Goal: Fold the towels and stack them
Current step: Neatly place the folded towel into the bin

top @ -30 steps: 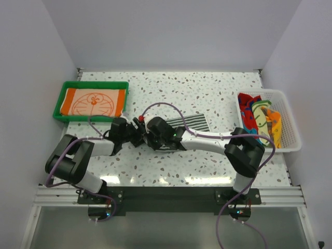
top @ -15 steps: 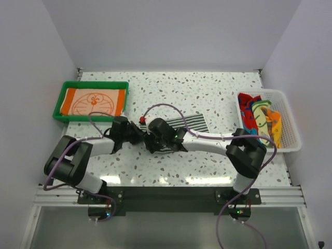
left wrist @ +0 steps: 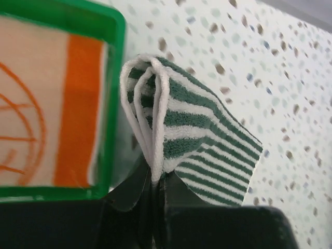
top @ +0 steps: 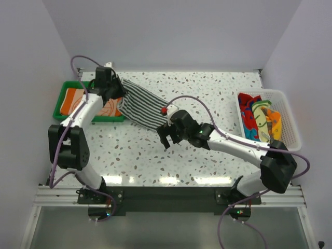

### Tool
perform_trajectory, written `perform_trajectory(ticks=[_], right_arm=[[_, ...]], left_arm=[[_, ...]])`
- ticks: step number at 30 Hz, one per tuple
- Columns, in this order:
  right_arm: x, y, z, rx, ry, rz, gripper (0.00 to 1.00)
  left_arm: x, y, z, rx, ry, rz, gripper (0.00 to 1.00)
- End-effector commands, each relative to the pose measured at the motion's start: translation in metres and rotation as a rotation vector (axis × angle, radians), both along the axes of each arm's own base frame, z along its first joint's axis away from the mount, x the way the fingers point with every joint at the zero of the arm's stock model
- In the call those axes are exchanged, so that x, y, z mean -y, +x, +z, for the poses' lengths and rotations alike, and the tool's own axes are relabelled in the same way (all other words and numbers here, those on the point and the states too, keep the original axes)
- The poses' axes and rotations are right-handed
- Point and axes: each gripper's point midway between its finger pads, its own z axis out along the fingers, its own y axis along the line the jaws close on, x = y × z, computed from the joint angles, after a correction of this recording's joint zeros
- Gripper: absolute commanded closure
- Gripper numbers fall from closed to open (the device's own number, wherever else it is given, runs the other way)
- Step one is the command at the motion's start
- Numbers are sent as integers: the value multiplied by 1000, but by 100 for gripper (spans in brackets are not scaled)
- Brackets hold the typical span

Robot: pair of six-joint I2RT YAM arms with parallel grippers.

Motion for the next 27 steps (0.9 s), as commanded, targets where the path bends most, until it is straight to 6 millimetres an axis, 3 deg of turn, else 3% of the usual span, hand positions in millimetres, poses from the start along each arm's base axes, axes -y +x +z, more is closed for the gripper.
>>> perform_trajectory(ticks=[1, 2, 3, 4, 5, 6, 7, 8, 10, 11, 13, 18, 27], right_arm=[[35, -8, -1, 13, -94, -8, 1], [39, -9, -2, 11, -102, -13, 1], [42, -10, 0, 16, -103, -15, 1], [47, -12, -4, 5, -118, -18, 1], [49, -13, -5, 3, -122, -21, 1], [50, -13, -7, -1, -125, -23, 1], [52, -14, -10, -12, -129, -27, 1], [52, -15, -12, -21, -134, -26, 1], [52, -14, -16, -36, -143, -27, 1], [53, -14, -18, -41, -149, -28, 1], [53, -12, -23, -53, -167, -30, 1], [50, -10, -30, -88, -196, -27, 1], [42, 0, -35, -126, -267, -18, 1]], left_arm=[[-64, 7, -9, -130, 266, -13, 100], [-75, 24, 15, -87, 301, 2, 100], [-96, 30, 17, -101, 366, 28, 100], [-105, 31, 4, -158, 394, 21, 100], [-113, 45, 24, -120, 413, 39, 100], [-131, 48, 27, -130, 451, 58, 100], [-138, 49, 16, -178, 469, 51, 100], [-146, 60, 32, -143, 499, 56, 100], [-163, 64, 20, -189, 542, 54, 100], [-167, 71, 30, -171, 562, 55, 100], [-182, 72, 17, -218, 611, 40, 100], [-214, 71, 10, -231, 637, -20, 100], [-246, 57, 19, -210, 654, -104, 100]])
